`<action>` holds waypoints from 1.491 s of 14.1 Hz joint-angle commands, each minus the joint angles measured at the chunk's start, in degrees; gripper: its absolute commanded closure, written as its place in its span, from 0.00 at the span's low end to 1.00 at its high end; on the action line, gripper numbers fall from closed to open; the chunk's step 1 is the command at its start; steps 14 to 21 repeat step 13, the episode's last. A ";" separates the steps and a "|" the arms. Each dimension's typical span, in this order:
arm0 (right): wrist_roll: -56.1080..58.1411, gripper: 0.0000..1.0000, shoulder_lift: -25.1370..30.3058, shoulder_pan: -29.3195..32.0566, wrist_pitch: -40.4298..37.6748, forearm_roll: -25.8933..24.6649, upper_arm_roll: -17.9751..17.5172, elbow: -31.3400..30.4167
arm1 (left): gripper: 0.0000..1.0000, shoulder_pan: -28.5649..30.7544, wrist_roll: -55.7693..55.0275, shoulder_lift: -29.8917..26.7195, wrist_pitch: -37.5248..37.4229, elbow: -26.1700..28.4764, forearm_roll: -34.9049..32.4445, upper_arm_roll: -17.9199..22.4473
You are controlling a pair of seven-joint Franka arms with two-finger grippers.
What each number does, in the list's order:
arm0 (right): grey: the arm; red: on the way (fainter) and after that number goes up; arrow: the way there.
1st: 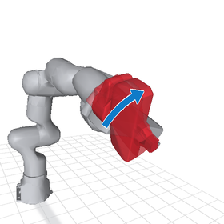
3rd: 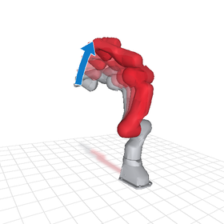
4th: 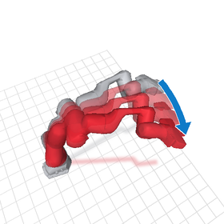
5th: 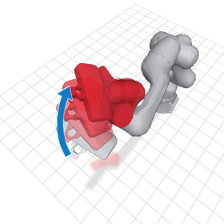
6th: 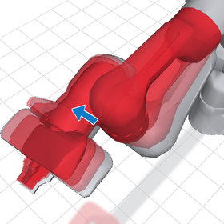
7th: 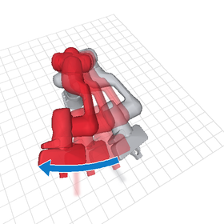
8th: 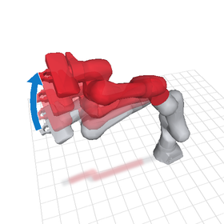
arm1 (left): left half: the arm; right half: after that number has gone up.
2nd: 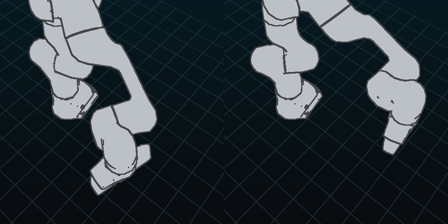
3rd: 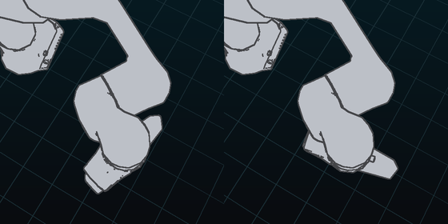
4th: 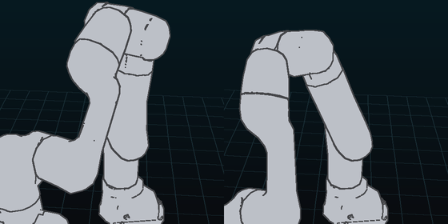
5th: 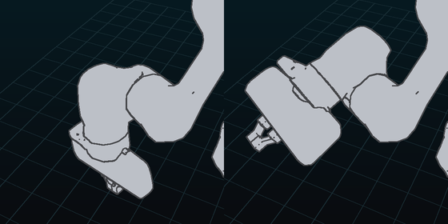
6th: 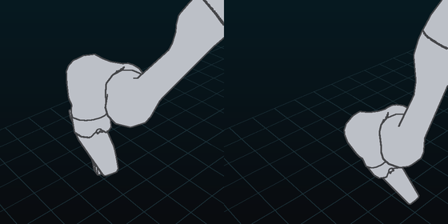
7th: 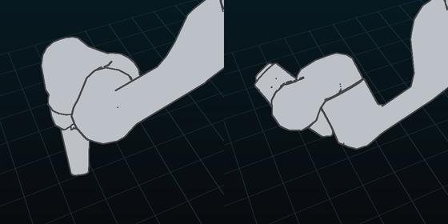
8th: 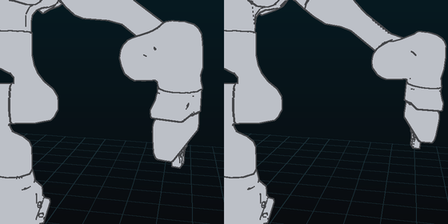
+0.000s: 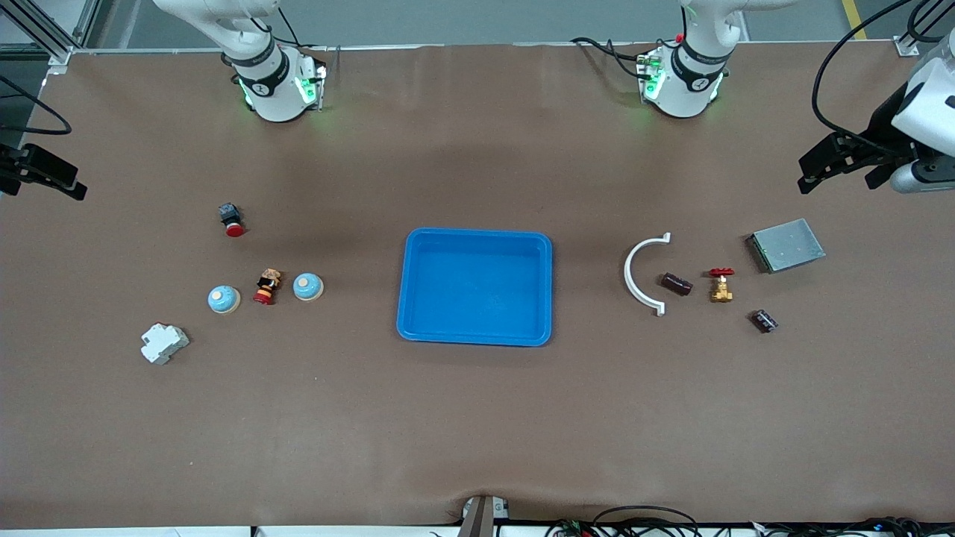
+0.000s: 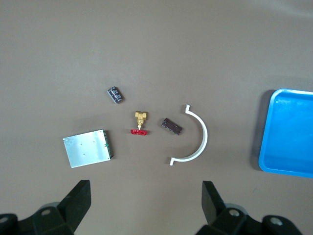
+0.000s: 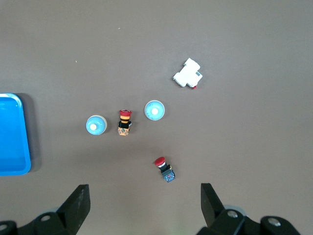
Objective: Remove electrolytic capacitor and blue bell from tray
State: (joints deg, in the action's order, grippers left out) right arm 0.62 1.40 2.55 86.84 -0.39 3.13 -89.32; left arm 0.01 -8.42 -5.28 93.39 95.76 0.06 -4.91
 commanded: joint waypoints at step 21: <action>0.79 0.00 0.19 0.88 -0.44 0.39 -0.76 0.28 | 0.00 -0.10 1.91 1.59 -3.12 -3.04 -1.29 -0.10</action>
